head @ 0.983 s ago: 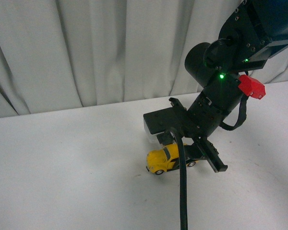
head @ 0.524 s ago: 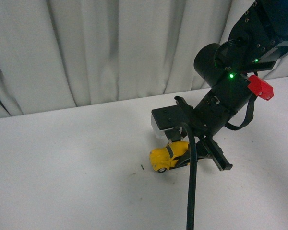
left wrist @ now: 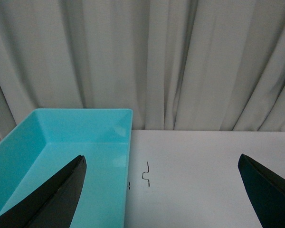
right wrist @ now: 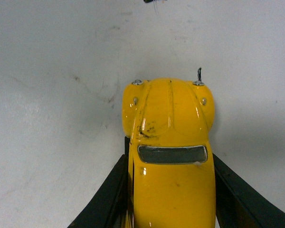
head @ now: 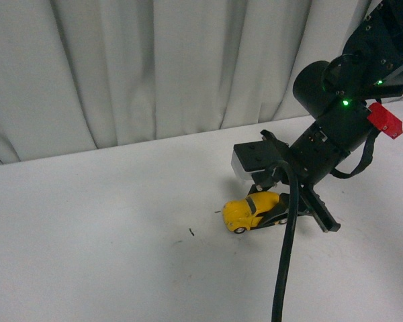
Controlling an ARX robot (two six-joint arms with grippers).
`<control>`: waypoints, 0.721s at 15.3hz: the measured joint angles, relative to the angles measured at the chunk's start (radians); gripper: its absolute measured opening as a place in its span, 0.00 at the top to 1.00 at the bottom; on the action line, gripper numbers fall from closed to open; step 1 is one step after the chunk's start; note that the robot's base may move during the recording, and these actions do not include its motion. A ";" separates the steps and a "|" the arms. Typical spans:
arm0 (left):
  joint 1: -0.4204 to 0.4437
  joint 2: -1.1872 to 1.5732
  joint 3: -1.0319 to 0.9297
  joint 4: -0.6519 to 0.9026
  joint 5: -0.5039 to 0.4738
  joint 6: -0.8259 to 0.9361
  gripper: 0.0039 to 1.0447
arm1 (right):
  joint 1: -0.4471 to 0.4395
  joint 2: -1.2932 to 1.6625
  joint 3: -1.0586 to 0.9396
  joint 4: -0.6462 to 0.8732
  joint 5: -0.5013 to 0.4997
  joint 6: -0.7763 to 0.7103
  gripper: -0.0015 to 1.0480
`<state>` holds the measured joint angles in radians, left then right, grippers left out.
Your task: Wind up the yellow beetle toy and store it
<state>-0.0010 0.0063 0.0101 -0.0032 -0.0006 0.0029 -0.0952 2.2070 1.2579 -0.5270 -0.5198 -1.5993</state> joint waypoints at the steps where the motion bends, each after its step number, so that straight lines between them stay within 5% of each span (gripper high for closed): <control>1: 0.000 0.000 0.000 0.000 0.000 0.000 0.06 | -0.014 -0.003 -0.006 -0.004 -0.003 -0.011 0.60; 11: 0.000 0.000 0.000 0.000 0.000 0.000 0.06 | -0.269 -0.050 -0.092 -0.119 -0.004 -0.134 0.60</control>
<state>-0.0010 0.0063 0.0101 -0.0032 -0.0006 0.0029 -0.3641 2.1574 1.1656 -0.6464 -0.5236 -1.7336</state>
